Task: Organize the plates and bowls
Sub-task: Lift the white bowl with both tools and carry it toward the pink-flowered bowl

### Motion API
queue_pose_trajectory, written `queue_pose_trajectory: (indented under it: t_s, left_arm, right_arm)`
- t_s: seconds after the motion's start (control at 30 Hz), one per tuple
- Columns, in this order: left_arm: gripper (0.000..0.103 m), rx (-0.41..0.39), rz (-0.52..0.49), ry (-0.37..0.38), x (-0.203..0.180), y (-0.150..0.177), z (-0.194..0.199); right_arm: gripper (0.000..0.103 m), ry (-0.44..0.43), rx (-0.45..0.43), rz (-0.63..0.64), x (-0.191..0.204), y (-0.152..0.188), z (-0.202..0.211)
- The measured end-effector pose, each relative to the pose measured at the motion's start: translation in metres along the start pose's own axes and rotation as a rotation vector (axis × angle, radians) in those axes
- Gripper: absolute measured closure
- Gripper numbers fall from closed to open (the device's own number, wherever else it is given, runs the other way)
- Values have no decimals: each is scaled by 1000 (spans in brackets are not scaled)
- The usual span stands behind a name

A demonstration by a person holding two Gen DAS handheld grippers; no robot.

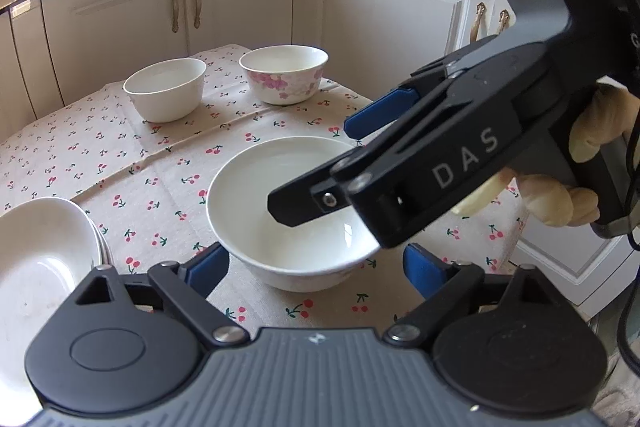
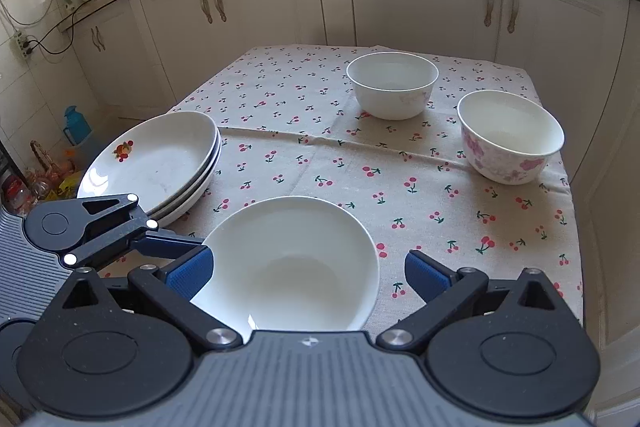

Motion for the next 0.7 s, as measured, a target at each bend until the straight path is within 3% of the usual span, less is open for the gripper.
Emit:
queue_pose_trajectory:
  t_s: [0.37,0.7]
  left_arm:
    - [7,-26,-72,32,-3,-13,27]
    - [7,-68,-33,51,9,-47,31]
  right_arm:
    - [0,66,-74,34,-6,-8,27]
    - [0,133,-127,62,-25,-21,40]
Point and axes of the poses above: each gripper's, at about its wrist camera, not at the fingertips, and z roughly against the way its jaws point, x to its left, y to its underside, the point moved 9 cm from there along -z, roughly the way its jaws point, and after that the axes turned 10 degrees about -x, right-handed, at the moved point
